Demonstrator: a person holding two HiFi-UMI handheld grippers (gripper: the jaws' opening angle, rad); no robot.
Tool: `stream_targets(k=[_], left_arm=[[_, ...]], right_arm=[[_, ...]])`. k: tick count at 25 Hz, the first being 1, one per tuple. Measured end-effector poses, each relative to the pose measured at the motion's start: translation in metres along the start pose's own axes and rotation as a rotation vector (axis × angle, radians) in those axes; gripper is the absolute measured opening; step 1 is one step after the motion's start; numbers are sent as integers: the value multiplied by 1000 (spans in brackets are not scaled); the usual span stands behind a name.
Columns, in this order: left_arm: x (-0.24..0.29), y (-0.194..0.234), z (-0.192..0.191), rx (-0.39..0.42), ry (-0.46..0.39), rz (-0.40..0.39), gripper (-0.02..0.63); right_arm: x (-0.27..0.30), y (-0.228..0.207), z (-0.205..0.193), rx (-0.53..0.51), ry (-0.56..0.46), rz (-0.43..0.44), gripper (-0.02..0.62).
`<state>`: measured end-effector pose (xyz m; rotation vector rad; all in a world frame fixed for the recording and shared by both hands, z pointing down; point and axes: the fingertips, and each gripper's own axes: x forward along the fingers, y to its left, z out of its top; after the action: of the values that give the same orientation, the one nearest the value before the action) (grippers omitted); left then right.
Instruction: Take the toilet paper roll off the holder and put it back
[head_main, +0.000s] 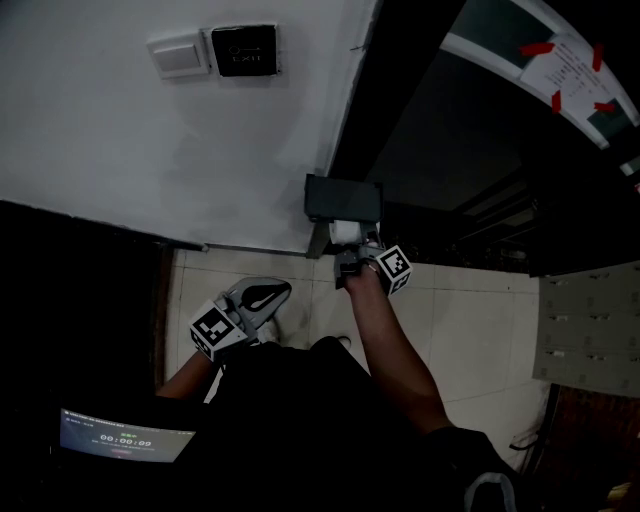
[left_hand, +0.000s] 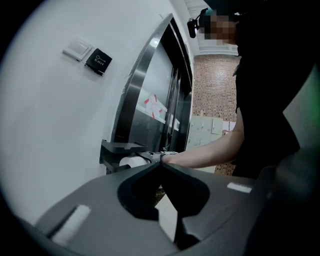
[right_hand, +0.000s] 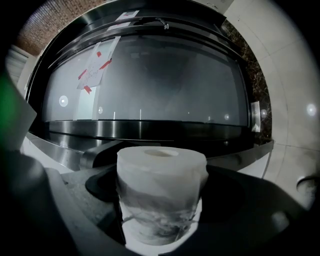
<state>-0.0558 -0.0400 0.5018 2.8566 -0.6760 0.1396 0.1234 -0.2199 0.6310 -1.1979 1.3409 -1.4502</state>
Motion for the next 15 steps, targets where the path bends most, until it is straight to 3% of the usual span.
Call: stream_targets(k=[6,15], left_arm=[[-2,3,2,-5,2,2,5],[-9,6,1,-4,-3,6,5]], right_arm=[[-3,4,-14,-6,-76,31,457],[1,4,-39,2,-49,36,457]])
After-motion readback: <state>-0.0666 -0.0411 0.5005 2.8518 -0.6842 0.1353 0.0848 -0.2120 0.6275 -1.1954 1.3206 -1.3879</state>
